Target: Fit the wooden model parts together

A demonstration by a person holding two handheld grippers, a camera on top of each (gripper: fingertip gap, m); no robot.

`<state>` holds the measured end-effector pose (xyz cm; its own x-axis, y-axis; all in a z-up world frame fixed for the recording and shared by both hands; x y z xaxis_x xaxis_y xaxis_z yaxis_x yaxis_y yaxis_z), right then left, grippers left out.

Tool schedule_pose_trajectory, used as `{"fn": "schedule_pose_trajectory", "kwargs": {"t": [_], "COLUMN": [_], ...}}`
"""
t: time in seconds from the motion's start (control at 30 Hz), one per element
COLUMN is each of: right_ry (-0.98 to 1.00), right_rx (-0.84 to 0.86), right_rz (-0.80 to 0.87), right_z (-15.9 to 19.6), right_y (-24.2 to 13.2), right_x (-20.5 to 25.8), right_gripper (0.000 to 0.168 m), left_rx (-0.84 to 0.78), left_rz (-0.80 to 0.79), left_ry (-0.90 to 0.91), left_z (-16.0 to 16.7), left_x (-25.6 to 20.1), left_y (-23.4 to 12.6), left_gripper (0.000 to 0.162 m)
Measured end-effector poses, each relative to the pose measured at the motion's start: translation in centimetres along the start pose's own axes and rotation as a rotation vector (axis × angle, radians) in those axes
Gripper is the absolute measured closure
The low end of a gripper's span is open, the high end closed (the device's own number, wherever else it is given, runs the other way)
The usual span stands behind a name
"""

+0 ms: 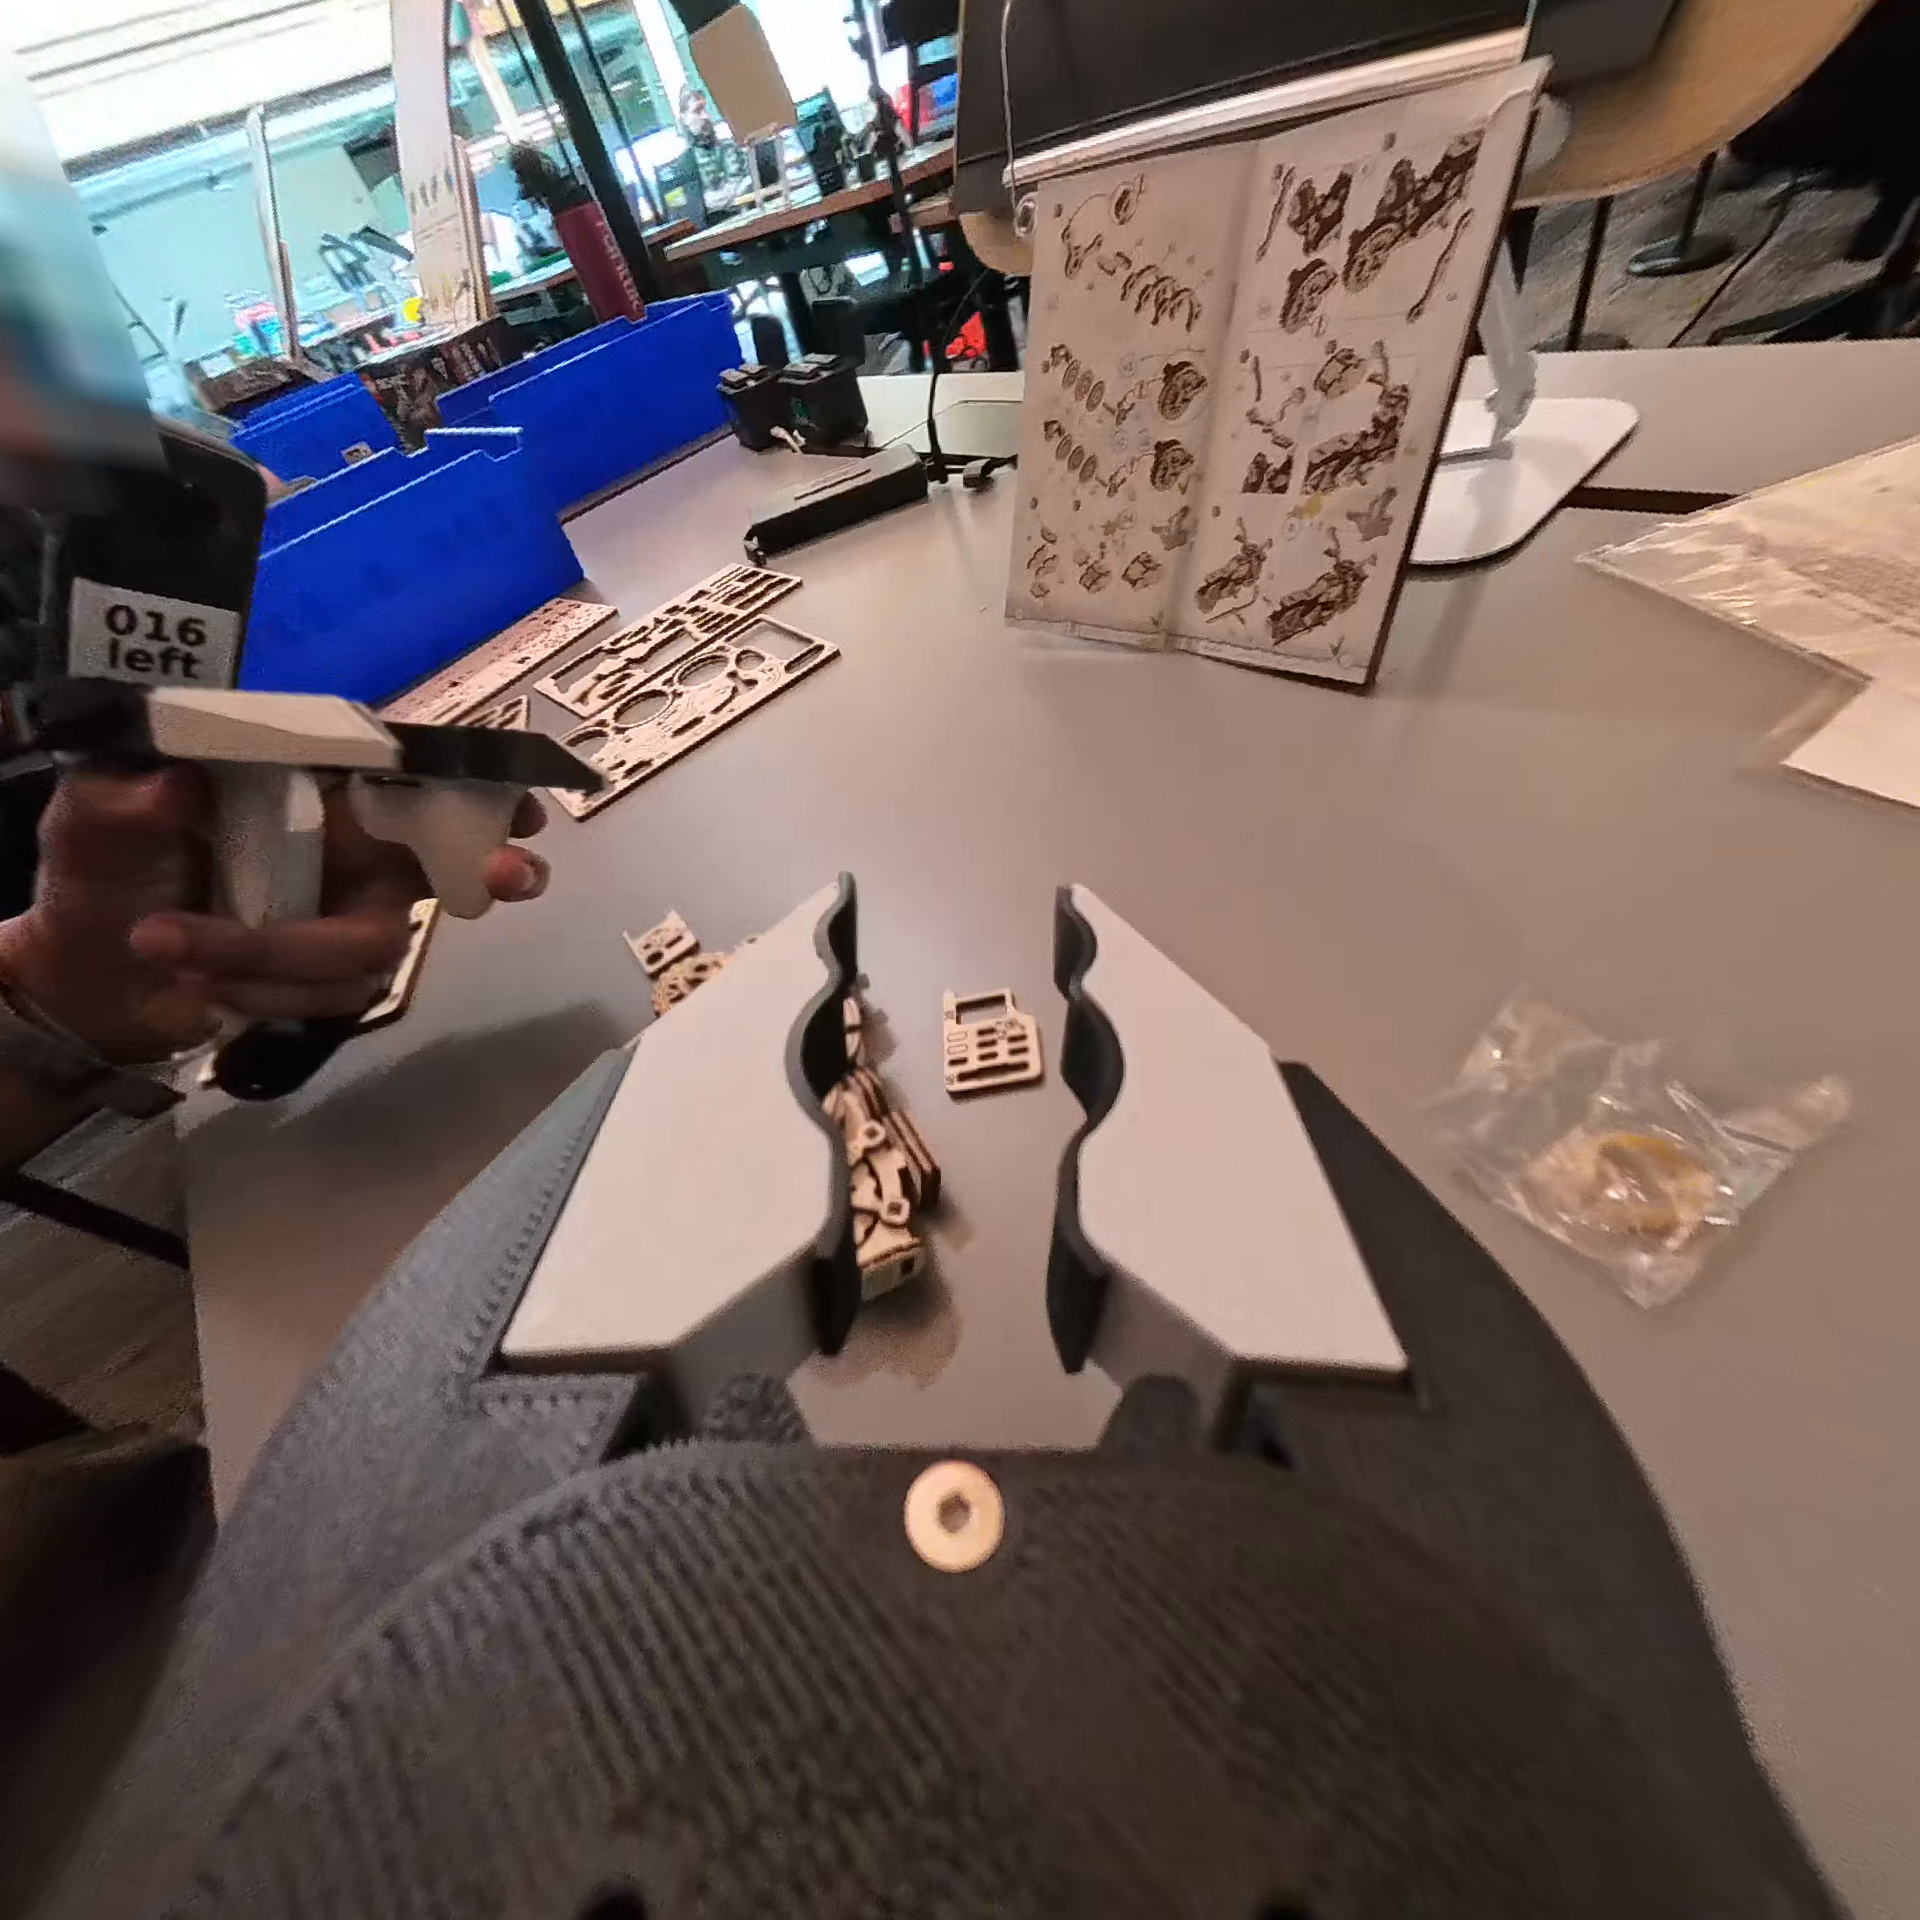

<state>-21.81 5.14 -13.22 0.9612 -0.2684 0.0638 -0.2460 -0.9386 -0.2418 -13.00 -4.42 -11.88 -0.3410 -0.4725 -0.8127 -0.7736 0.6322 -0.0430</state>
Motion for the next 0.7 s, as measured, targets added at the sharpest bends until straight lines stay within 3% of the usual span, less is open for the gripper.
{"fn": "schedule_pose_trajectory", "kwargs": {"t": [0.27, 0.4, 0.6, 0.7], "right_ry": [-0.020, -0.043, 0.089, 0.027], "right_rx": [0.050, 0.100, 0.102, 0.142], "right_rz": [-0.020, -0.007, -0.100, -0.083], "right_z": [1.2, 2.4, 2.8, 3.3], "right_y": [-0.4, -1.2, -0.7, -0.5], "right_x": [2.5, 2.9, 5.1, 5.0], "right_gripper": [0.135, 0.136, 0.134, 0.135], "left_rx": [0.074, 0.046, 0.051, 0.016], "left_rz": [-0.189, -0.172, -0.158, -0.151], "left_ry": [0.262, 0.196, 0.190, 0.158], "left_z": [3.2, 3.4, 3.7, 3.0], "left_x": [1.8, 1.4, 1.3, 1.5], "left_y": [0.8, 0.8, -0.8, -1.3], "left_gripper": [0.111, 0.106, 0.101, 0.102]}}
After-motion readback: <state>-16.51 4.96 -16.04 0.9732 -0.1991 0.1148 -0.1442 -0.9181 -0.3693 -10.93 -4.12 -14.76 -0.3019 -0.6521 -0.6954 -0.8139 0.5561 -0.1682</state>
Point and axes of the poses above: each gripper's, where its closed fingertips meet, y out along the fingers, z out of its underside, x = y × z across the jaws, the point moved 1 cm from there along -y, back along the fingers, and after that the axes turned 12 degrees about -y, right-handed, at the moved point
